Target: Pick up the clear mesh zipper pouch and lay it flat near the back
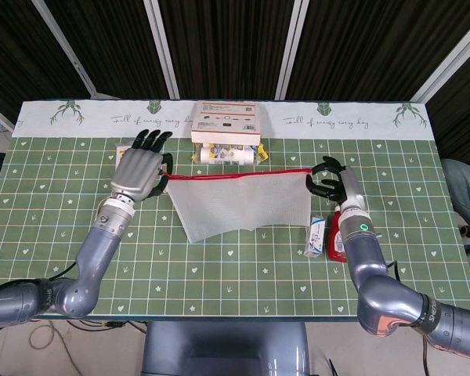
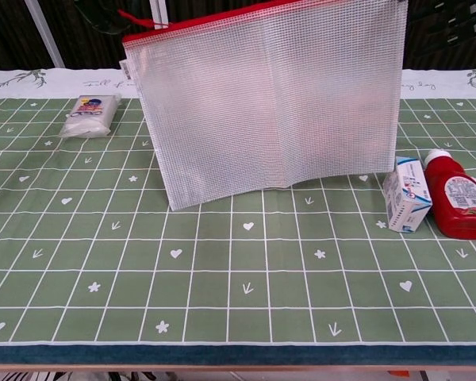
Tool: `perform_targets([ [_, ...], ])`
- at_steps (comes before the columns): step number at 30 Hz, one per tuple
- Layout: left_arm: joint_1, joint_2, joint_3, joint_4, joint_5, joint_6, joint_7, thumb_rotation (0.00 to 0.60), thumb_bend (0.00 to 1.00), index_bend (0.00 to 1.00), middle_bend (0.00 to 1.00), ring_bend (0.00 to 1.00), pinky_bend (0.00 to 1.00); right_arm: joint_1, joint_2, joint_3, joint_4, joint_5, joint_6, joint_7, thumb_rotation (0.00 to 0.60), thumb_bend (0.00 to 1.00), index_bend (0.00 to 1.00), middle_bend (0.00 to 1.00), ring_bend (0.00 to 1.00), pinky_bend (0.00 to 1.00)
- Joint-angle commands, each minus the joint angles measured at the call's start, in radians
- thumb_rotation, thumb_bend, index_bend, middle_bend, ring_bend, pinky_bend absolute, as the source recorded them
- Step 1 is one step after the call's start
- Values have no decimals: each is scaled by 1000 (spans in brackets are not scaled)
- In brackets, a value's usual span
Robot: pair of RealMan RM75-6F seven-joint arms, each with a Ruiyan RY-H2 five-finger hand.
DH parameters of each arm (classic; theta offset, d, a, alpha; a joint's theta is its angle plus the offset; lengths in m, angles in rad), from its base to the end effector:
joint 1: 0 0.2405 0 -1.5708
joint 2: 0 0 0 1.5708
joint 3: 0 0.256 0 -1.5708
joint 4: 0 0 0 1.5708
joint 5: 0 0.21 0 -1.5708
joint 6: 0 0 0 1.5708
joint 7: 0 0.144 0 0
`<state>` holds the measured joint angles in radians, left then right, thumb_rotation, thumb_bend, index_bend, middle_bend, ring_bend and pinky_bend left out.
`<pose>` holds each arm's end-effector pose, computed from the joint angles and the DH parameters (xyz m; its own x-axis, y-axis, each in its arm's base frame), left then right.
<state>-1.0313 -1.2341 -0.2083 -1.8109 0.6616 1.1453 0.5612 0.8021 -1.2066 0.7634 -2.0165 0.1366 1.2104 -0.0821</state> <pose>-0.0681 0.3824 0.0884 0.4815 0.0980 0.8709 0.8521 -0.2848 -0.4391 -0.0910 -0.3663 0.1250 -0.6671 -0.0417 0.7438 -0.6800 0.4419 -0.5851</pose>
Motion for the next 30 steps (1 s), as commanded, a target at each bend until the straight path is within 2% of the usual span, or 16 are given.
perform_targets([
  [1, 24, 34, 12, -18, 30, 4, -16, 600, 464, 577, 84, 0, 0, -6, 5, -7, 7, -12, -6, 1, 600, 562, 626, 123, 0, 193],
  [9, 68, 76, 19, -40, 63, 3, -46, 600, 464, 577, 85, 0, 0, -15, 19, -8, 24, -9, -24, 12, 600, 562, 626, 124, 0, 193],
  [19, 100, 86, 26, -56, 79, 5, -52, 600, 462, 567, 82, 0, 0, -20, 38, -12, 31, -5, -42, 13, 600, 553, 623, 117, 0, 194],
  [20, 103, 87, 27, -58, 81, 5, -52, 600, 454, 554, 78, 0, 0, -20, 40, -14, 30, -5, -43, 12, 600, 529, 576, 94, 0, 194],
  [22, 110, 89, 30, -63, 86, 4, -55, 600, 387, 483, 53, 0, 0, -19, 44, -26, 26, -17, -50, -1, 600, 433, 379, 39, 0, 193],
  [23, 113, 90, 29, -65, 88, 4, -58, 600, 347, 442, 41, 0, 0, -18, 47, -36, 23, -30, -54, -12, 600, 355, 200, 10, 0, 193],
  [24, 118, 91, 28, -66, 91, 3, -65, 600, 284, 377, 23, 0, 0, -19, 50, -51, 17, -50, -62, -26, 600, 294, 71, 0, 0, 193],
  [26, 126, 94, 24, -69, 93, 1, -78, 600, 214, 291, 6, 0, 0, -22, 55, -71, 9, -83, -77, -39, 600, 251, 0, 0, 0, 193],
  [28, 133, 96, 21, -72, 97, 0, -90, 600, 180, 232, 0, 0, 0, -25, 58, -89, 4, -113, -86, -47, 600, 235, 0, 0, 0, 193],
  [30, 141, 99, 19, -76, 103, 4, -99, 600, 176, 216, 0, 0, 0, -29, 61, -104, 0, -140, -90, -53, 600, 232, 0, 0, 0, 193],
])
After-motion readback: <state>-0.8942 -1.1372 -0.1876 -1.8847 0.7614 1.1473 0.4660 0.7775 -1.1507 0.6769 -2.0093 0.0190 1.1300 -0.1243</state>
